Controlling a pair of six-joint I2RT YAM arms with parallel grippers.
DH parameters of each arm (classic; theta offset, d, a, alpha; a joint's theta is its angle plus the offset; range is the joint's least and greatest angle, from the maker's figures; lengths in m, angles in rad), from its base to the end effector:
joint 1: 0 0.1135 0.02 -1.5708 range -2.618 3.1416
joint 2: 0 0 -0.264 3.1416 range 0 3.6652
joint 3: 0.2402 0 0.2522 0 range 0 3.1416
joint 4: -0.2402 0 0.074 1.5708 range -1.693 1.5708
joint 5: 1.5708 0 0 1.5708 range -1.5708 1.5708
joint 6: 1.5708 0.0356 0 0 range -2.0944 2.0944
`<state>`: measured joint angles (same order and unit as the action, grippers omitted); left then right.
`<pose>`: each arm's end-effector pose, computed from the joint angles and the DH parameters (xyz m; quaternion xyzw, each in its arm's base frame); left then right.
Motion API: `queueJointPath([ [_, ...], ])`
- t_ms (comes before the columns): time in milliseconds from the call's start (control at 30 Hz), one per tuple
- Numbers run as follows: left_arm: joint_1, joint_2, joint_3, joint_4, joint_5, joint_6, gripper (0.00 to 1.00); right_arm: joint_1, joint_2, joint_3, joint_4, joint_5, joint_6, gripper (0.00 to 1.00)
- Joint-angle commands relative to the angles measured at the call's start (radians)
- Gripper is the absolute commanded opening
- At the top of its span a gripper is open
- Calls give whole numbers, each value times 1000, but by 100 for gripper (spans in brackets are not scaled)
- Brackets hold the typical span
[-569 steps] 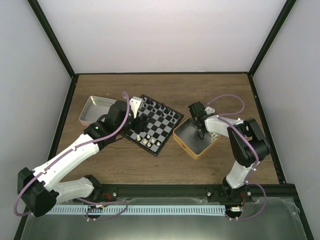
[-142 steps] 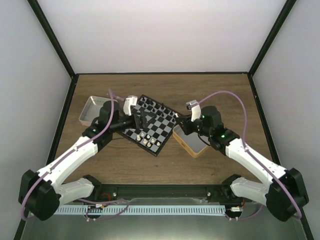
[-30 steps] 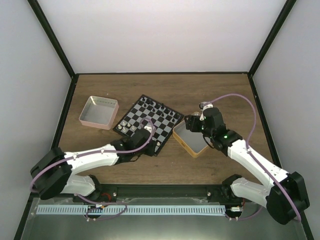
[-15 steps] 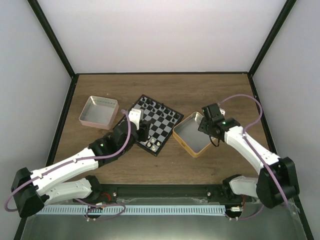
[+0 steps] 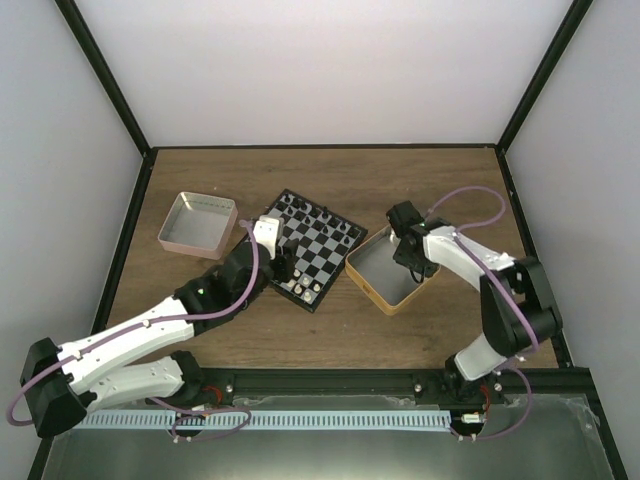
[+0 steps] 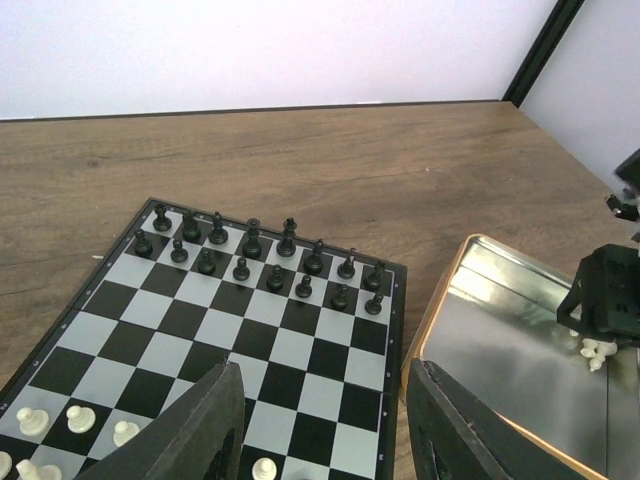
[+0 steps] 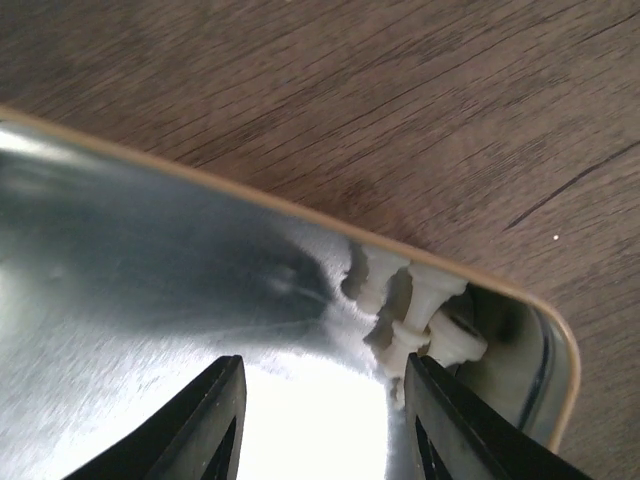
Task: Set up the chess pieces on the board
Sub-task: Pick up the chess piece from the storage box.
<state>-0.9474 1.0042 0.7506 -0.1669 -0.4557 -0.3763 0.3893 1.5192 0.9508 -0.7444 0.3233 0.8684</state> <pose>0.1454 -0.1753 0.2896 0.1124 0.8189 -0.1761 0.5345 0.2565 0.0930 0.1917 0.2523 0.9459 -0.0544 0.1966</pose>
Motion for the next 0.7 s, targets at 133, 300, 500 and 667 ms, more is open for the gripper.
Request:
queueJointPath([
  [133, 14, -14, -14, 17, -14, 17, 47, -3, 139, 83, -80, 162, 132, 43],
  [300, 23, -12, -19, 23, -4, 15, 47, -4, 171, 82, -85, 190, 143, 45],
  [500, 33, -12, -18, 22, 1, 14, 47, -3, 209, 59, -13, 187, 84, 44],
  [667, 36, -11, -18, 21, 5, 13, 47, -5, 190, 10, 52, 170, 57, 37],
])
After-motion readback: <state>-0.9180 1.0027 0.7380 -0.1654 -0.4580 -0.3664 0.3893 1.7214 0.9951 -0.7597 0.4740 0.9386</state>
